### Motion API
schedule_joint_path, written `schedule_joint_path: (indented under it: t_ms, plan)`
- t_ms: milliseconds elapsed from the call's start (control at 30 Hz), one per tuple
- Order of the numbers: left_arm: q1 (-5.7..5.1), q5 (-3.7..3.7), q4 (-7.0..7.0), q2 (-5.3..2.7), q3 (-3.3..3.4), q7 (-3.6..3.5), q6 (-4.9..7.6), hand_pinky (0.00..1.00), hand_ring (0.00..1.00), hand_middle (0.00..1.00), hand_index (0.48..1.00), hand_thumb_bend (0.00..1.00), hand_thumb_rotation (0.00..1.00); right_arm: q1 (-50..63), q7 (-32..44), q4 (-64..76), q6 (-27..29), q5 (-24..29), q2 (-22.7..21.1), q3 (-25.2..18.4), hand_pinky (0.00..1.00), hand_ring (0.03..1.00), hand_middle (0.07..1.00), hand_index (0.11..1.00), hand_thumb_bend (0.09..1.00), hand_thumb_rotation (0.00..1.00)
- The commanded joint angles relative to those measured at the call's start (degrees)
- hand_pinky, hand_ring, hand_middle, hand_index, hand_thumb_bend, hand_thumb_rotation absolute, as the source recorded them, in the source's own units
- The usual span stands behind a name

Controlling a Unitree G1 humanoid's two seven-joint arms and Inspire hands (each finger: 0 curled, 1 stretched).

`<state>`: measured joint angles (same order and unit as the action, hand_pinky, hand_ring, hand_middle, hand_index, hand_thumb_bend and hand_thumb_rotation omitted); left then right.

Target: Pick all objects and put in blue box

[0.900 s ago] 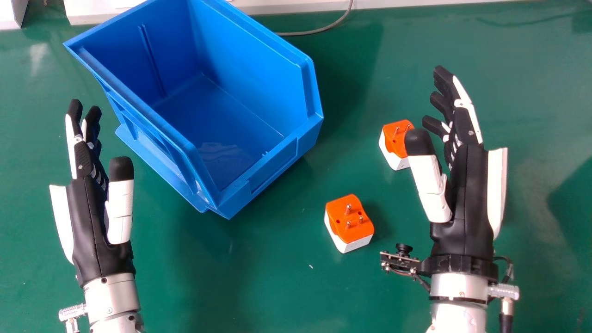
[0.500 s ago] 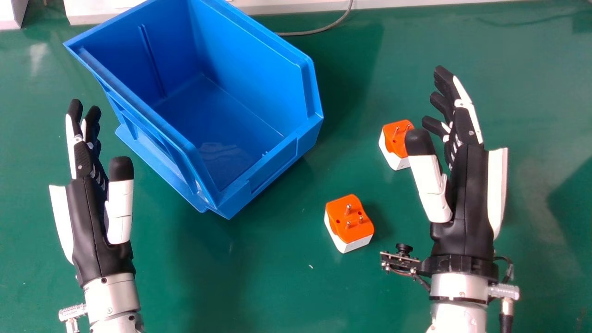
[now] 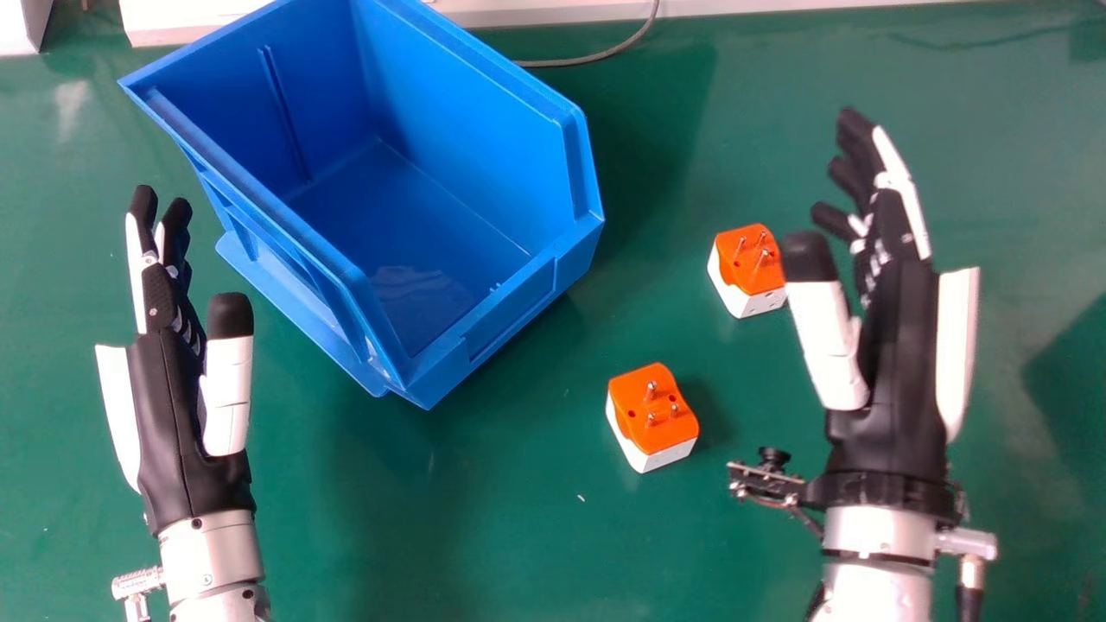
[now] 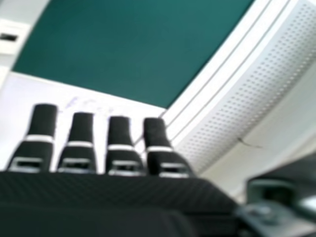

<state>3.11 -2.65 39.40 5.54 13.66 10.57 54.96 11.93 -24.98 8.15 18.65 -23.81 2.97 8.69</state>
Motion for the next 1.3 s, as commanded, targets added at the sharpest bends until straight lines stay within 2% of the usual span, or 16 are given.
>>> schedule_joint_path:
  t_ms: [0, 167, 233, 267, 333, 367, 433, 533, 667, 733, 867, 933, 1100, 1267]
  plan:
    - [-0.06, -0.44, -0.63, 0.10, -0.29, 0.11, 1.42, 0.99, 0.97, 0.95, 0.971, 1.00, 0.95, 1.21, 0.13, 5.19, -2.23, -4.20, -1.73, -1.95, 0.80, 0.882, 0.896, 0.880, 0.699, 1.00]
    - [0.04, -0.07, -0.65, 0.06, -0.41, -0.26, 1.20, 0.99, 0.97, 0.95, 0.971, 1.00, 0.95, 4.44, 7.16, 13.71, -8.25, -6.14, -6.29, -4.93, 0.82, 0.885, 0.898, 0.890, 0.702, 0.95]
    - [0.07, 0.40, -0.68, 0.04, -0.56, -0.78, 1.23, 0.99, 0.97, 0.95, 0.971, 1.00, 0.95, 5.89, 10.34, 16.87, -10.42, -8.08, -8.85, -6.24, 0.83, 0.891, 0.908, 0.911, 0.728, 0.82]
    - [0.11, 0.52, -0.61, 0.08, -0.62, -0.99, 1.36, 0.99, 0.97, 0.95, 0.971, 1.00, 0.95, 6.63, 11.55, 18.36, -11.44, -10.22, -10.25, -6.87, 0.83, 0.891, 0.908, 0.911, 0.728, 0.82]
    - [0.23, 0.36, -0.48, 0.13, -0.66, -0.92, 1.44, 0.99, 0.97, 0.95, 0.970, 0.99, 0.95, 8.14, 15.12, 21.80, -14.78, -14.39, -12.58, -8.07, 0.83, 0.893, 0.913, 0.918, 0.757, 0.68]
    - [0.34, 0.28, -0.39, 0.15, -0.66, -0.84, 1.45, 0.99, 0.97, 0.95, 0.970, 0.99, 0.95, 8.84, 17.54, 23.70, -16.91, -16.87, -13.69, -8.53, 0.83, 0.893, 0.913, 0.918, 0.757, 0.68]
    - [0.53, 0.30, -0.43, 0.11, -0.73, -0.82, 1.29, 0.99, 0.97, 0.95, 0.969, 0.99, 0.95, 10.27, 25.03, 28.47, -22.43, -22.96, -15.78, -9.01, 0.81, 0.885, 0.905, 0.910, 0.790, 0.58]
    - [0.60, 0.57, -0.42, 0.05, -0.92, -1.16, 1.20, 0.99, 0.97, 0.95, 0.968, 0.99, 0.95, 11.11, 36.62, 34.49, -30.14, -29.74, -16.87, -9.21, 0.80, 0.881, 0.902, 0.909, 0.801, 0.55]
    - [0.55, 0.26, -0.72, -0.03, -1.04, -1.03, 1.26, 1.00, 0.97, 0.95, 0.969, 1.00, 0.95, 10.23, 47.43, 37.80, -35.92, -36.97, -17.51, -9.21, 0.76, 0.867, 0.892, 0.894, 0.843, 0.47]
    - [0.57, 0.33, -0.79, -0.02, -1.07, -0.99, 1.25, 1.00, 0.97, 0.95, 0.968, 1.00, 0.95, 9.11, 52.90, 38.66, -38.14, -40.35, -17.52, -9.01, 0.76, 0.868, 0.894, 0.888, 0.862, 0.45]
    - [0.70, 1.16, -0.58, 0.11, -1.14, -1.69, 1.54, 1.00, 0.97, 0.95, 0.967, 1.00, 0.95, 6.31, 61.50, 38.88, -41.47, -45.60, -16.43, -8.43, 0.76, 0.870, 0.897, 0.887, 0.874, 0.44]
    - [0.73, 1.35, -0.60, 0.11, -1.11, -1.96, 1.68, 1.00, 0.97, 0.95, 0.967, 1.00, 0.95, 4.70, 64.48, 38.16, -42.55, -47.51, -15.94, -8.28, 0.77, 0.873, 0.900, 0.885, 0.892, 0.41]
    - [0.80, 1.48, -0.90, -0.02, -1.06, -2.09, 1.63, 1.00, 0.97, 0.95, 0.967, 0.99, 0.95, 0.60, 67.47, 35.10, -43.62, -49.77, -15.65, -8.47, 0.79, 0.882, 0.906, 0.884, 0.911, 0.34]
    - [0.60, 1.01, -1.53, -0.25, -1.11, -1.65, 1.07, 1.00, 0.97, 0.95, 0.967, 0.99, 0.94, -2.94, 69.23, 31.15, -41.77, -49.61, -18.87, -8.74, 0.70, 0.872, 0.908, 0.880, 0.939, 0.23]
